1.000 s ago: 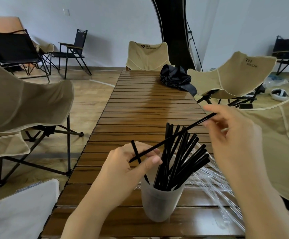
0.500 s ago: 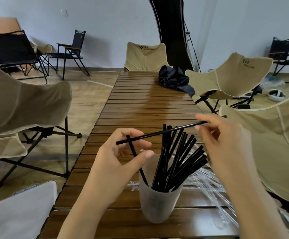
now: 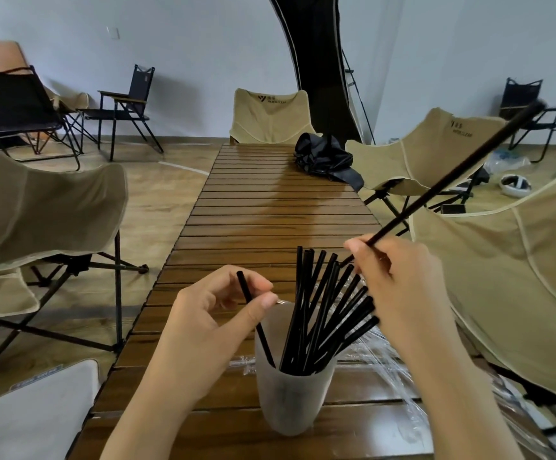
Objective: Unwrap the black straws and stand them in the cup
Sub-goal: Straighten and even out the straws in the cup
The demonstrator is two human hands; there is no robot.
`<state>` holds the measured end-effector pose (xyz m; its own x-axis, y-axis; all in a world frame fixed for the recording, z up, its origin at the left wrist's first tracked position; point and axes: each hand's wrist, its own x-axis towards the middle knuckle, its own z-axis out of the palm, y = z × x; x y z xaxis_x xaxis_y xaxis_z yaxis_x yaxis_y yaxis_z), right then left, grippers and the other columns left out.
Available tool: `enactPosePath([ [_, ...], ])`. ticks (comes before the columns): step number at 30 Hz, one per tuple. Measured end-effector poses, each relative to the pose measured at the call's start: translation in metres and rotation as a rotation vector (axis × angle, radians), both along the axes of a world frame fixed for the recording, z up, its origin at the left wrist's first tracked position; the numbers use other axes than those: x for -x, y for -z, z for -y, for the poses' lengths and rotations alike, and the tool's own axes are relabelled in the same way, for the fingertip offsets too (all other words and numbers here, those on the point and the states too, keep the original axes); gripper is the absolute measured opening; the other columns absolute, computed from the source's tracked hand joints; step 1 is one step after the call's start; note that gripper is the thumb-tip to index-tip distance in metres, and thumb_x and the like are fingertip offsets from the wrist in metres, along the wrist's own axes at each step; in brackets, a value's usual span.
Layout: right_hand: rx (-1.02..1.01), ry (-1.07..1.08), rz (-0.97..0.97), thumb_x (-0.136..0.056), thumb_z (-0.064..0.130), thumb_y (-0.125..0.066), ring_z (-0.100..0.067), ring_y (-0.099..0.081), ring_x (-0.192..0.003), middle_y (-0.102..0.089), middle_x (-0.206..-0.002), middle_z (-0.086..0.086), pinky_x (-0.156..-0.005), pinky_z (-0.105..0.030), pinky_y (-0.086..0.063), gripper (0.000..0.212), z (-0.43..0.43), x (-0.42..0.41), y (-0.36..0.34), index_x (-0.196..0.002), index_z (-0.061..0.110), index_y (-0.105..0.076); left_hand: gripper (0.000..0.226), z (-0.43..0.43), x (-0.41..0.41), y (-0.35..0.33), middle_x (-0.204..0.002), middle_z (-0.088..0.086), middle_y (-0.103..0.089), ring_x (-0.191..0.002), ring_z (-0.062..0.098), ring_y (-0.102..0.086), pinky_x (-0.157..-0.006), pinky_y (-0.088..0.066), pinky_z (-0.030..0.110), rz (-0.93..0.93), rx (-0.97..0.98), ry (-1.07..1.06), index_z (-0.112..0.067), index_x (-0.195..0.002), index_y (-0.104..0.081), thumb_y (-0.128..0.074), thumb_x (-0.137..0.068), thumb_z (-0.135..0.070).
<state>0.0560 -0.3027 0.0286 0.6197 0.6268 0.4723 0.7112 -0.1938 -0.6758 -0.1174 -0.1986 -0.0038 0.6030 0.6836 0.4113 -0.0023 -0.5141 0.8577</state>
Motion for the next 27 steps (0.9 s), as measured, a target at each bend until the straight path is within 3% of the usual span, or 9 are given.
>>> enactPosePath([
  [3,-0.049,-0.012,-0.031,-0.095,0.028,-0.052,0.010,-0.052,-0.052,-0.054,-0.056,0.010,-0.050,-0.005,-0.039,0.021,0.000,0.003,-0.003,-0.083,0.019,-0.067,0.021,0.000,0.000,0.000,-0.088,-0.013,-0.071,-0.088,0.004,-0.066,-0.078,-0.050,0.012,-0.011,0.002,0.004,-0.041,-0.086,-0.067,-0.060,-0.069,-0.050],
  [7,-0.069,-0.061,-0.064,-0.096,0.028,-0.048,-0.003,-0.057,-0.059,-0.065,-0.069,0.002,-0.054,-0.011,-0.044,0.024,0.000,0.007,-0.009,-0.091,0.017,-0.069,0.020,0.001,-0.002,0.002,-0.088,-0.015,-0.071,-0.089,0.003,-0.066,-0.076,-0.049,0.009,-0.052,0.009,-0.011,-0.041,-0.084,-0.067,-0.058,-0.070,-0.052],
  [11,-0.068,-0.106,-0.069,-0.097,0.026,-0.048,0.013,-0.054,-0.062,-0.062,-0.069,0.010,-0.059,-0.003,-0.039,0.022,0.001,0.013,-0.015,-0.088,0.019,-0.067,0.008,0.003,-0.005,0.004,-0.089,-0.017,-0.071,-0.088,0.000,-0.065,-0.071,-0.052,0.013,-0.068,0.017,-0.043,-0.039,-0.083,-0.067,-0.063,-0.079,-0.033],
  [14,-0.014,-0.150,-0.045,-0.096,0.028,-0.049,0.003,-0.057,-0.063,-0.062,-0.068,0.010,-0.058,-0.010,-0.044,0.020,0.002,0.020,-0.017,-0.086,0.023,-0.065,0.017,0.006,-0.007,0.005,-0.090,-0.020,-0.070,-0.089,-0.001,-0.065,-0.071,-0.052,0.018,-0.095,0.019,-0.071,-0.037,-0.085,-0.067,-0.064,-0.084,-0.021],
  [16,0.040,-0.169,-0.025,-0.096,0.030,-0.049,-0.002,-0.060,-0.064,-0.064,-0.069,0.007,-0.061,-0.015,-0.047,0.019,0.003,0.023,-0.018,-0.086,0.024,-0.065,0.018,0.009,-0.009,0.006,-0.090,-0.020,-0.070,-0.088,-0.002,-0.065,-0.071,-0.053,0.014,-0.092,0.035,-0.067,-0.034,-0.086,-0.067,-0.065,-0.085,-0.016],
  [20,0.127,-0.202,0.012,-0.095,0.031,-0.053,0.010,-0.050,-0.056,-0.047,-0.060,0.011,-0.057,-0.006,-0.039,0.030,0.006,0.025,-0.020,-0.065,0.025,-0.053,0.014,0.010,-0.009,0.006,-0.090,-0.019,-0.069,-0.087,-0.002,-0.065,-0.071,-0.050,0.008,-0.094,0.034,-0.072,-0.029,-0.088,-0.067,-0.065,-0.085,-0.015],
  [23,0.197,-0.198,0.078,-0.092,0.040,-0.051,0.003,-0.048,-0.070,-0.047,-0.076,0.010,-0.060,-0.009,-0.035,0.035,0.005,0.026,-0.021,-0.059,0.032,-0.043,0.012,0.008,-0.008,0.004,-0.091,-0.019,-0.068,-0.087,-0.001,-0.064,-0.073,-0.052,0.013,-0.102,0.017,-0.082,-0.028,-0.089,-0.066,-0.065,-0.085,-0.017],
  [27,0.202,-0.199,0.071,-0.090,0.045,-0.049,-0.003,-0.049,-0.092,-0.052,-0.095,0.012,-0.072,-0.009,-0.035,0.026,0.004,0.025,-0.020,-0.093,0.027,-0.067,0.010,0.008,-0.007,0.002,-0.088,-0.020,-0.067,-0.086,-0.002,-0.063,-0.073,-0.050,0.010,-0.096,-0.016,-0.082,-0.027,-0.088,-0.066,-0.065,-0.085,-0.017],
])
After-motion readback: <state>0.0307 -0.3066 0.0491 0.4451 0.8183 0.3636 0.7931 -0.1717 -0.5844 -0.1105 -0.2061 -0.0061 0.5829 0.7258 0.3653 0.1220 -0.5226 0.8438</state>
